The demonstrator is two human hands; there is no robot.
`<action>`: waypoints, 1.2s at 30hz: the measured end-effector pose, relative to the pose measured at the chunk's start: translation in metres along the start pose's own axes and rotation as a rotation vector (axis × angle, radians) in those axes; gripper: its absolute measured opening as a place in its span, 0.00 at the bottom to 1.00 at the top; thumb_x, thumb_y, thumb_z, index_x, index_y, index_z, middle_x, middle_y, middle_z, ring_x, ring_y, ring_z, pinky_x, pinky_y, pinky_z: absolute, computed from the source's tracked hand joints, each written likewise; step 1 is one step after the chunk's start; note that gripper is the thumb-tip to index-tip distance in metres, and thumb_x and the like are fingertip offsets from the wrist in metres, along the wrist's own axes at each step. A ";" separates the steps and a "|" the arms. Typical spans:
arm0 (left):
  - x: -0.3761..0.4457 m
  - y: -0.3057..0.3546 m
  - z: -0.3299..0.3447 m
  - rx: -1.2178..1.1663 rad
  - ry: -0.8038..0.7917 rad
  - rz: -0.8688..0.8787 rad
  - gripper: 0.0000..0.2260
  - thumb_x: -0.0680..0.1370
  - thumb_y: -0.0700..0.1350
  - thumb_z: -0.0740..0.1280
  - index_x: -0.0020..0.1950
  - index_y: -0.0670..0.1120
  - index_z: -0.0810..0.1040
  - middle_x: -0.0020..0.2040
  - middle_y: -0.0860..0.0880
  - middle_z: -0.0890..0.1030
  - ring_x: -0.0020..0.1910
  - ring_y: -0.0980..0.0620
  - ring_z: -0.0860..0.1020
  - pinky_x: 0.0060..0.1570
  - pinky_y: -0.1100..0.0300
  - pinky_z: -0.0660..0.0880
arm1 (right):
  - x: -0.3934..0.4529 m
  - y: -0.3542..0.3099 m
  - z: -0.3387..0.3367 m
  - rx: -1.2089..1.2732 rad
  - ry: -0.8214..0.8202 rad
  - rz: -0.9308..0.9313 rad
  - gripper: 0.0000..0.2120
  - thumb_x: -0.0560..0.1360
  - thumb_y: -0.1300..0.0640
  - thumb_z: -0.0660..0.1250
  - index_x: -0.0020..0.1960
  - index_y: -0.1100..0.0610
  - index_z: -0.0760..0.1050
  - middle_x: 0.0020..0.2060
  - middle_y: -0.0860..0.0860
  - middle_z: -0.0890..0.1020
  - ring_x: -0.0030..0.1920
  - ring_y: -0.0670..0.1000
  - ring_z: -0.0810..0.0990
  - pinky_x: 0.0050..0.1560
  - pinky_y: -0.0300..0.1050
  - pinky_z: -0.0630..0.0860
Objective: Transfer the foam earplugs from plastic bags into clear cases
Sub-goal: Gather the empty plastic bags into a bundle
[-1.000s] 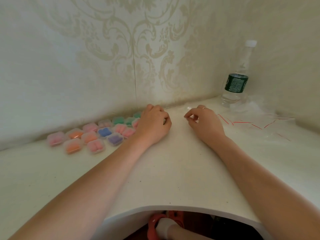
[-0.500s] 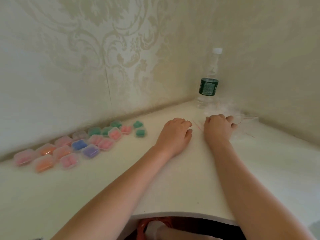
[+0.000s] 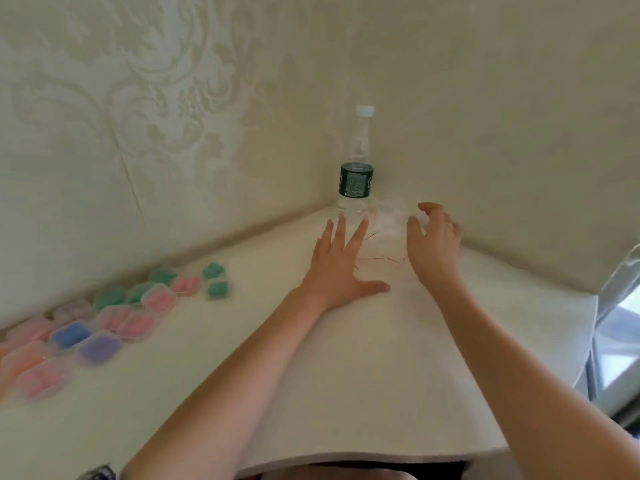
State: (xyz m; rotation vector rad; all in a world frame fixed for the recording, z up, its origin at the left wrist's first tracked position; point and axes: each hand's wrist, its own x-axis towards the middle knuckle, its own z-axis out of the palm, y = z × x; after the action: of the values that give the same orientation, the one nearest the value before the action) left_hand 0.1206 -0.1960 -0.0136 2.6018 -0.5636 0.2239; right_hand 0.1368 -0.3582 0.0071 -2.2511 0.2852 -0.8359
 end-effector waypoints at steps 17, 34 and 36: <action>0.090 0.007 0.029 -0.159 0.017 -0.165 0.57 0.64 0.64 0.74 0.78 0.47 0.39 0.77 0.38 0.41 0.77 0.40 0.49 0.73 0.47 0.52 | 0.074 0.023 0.062 0.144 -0.525 -0.078 0.31 0.75 0.38 0.62 0.74 0.44 0.60 0.73 0.49 0.67 0.72 0.56 0.64 0.72 0.53 0.60; 0.053 0.020 0.025 -0.283 0.186 -0.133 0.25 0.66 0.53 0.73 0.59 0.51 0.69 0.49 0.48 0.80 0.44 0.45 0.80 0.42 0.53 0.77 | 0.013 0.001 0.029 0.750 -0.377 0.343 0.14 0.80 0.51 0.61 0.37 0.55 0.74 0.32 0.50 0.78 0.32 0.47 0.77 0.33 0.39 0.71; 0.041 0.027 0.022 -0.336 0.216 -0.166 0.20 0.69 0.50 0.71 0.58 0.48 0.71 0.49 0.48 0.81 0.45 0.44 0.80 0.44 0.53 0.77 | 0.000 -0.003 0.025 0.853 -0.279 0.321 0.09 0.78 0.56 0.64 0.40 0.56 0.73 0.35 0.50 0.77 0.37 0.48 0.76 0.39 0.41 0.72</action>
State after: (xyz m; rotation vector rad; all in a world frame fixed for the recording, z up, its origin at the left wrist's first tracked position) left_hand 0.1470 -0.2423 -0.0115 2.2475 -0.2796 0.3210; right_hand 0.1522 -0.3424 -0.0045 -1.4379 0.1144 -0.3538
